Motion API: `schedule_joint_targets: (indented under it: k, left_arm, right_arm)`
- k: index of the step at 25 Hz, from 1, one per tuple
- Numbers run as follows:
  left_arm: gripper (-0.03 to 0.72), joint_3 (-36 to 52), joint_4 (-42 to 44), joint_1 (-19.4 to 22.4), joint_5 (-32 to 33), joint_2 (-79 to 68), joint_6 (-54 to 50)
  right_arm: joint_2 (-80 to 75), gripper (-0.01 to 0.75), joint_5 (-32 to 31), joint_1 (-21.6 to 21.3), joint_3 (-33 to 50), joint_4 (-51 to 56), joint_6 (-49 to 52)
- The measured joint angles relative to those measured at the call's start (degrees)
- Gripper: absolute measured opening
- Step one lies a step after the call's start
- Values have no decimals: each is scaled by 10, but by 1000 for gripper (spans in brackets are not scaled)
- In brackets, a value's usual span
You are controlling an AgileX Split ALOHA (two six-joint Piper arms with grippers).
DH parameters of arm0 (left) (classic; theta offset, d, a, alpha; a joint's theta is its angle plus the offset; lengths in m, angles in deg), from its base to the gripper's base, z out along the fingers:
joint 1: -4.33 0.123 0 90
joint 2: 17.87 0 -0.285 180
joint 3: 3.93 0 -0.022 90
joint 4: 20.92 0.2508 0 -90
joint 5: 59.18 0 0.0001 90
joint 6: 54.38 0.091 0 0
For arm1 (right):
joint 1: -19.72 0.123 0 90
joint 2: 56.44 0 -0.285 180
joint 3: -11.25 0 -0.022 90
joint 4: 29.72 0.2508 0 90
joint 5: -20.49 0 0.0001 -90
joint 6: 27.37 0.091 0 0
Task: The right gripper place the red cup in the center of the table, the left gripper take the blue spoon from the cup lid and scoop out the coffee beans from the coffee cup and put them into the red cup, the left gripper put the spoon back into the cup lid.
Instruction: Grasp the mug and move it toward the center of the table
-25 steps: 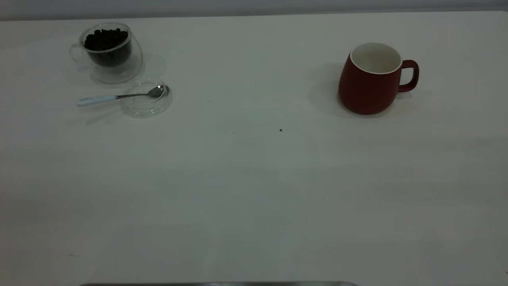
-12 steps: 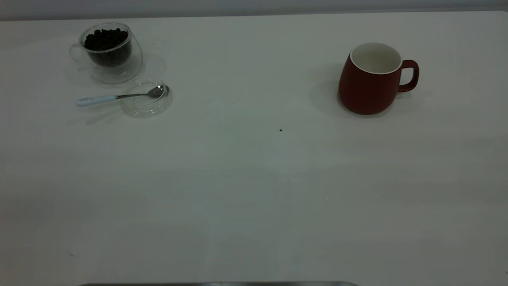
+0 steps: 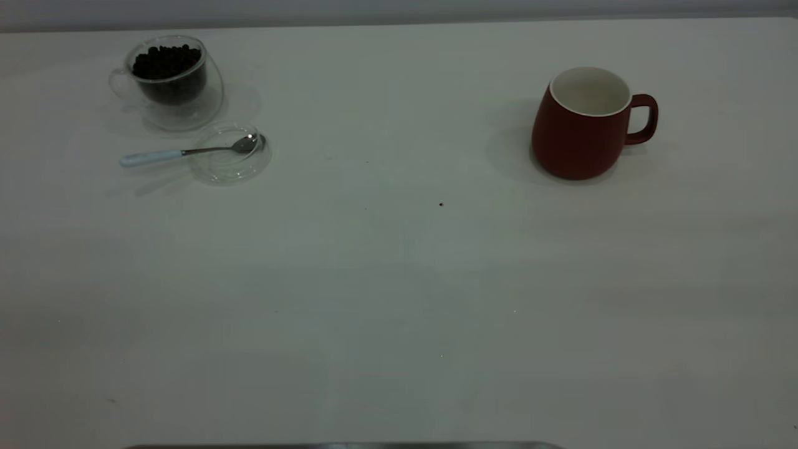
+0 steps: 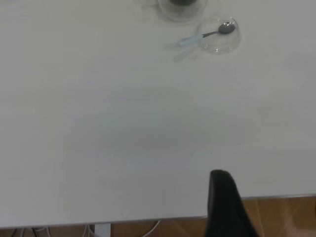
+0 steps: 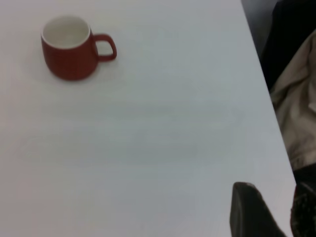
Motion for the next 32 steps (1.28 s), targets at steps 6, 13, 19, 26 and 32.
schedule_joint_targets:
  k: [6, 13, 19, 26, 32]
  left_arm:
    - [487, 0, 0, 0, 0, 0, -1]
    - [487, 0, 0, 0, 0, 0, -1]
    - [487, 0, 0, 0, 0, 0, -1]
    - [487, 0, 0, 0, 0, 0, -1]
    - [487, 0, 0, 0, 0, 0, -1]
  right_arm:
    - [-119, 379, 113, 0, -10, 67, -67]
    - [-366, 493, 361, 0, -10, 152, -128]
    - [-627, 494, 461, 0, -46, 299, -228]
    - [-886, 494, 427, 0, -205, 431, -311]
    - [-1048, 494, 403, 0, -322, 450, -333]
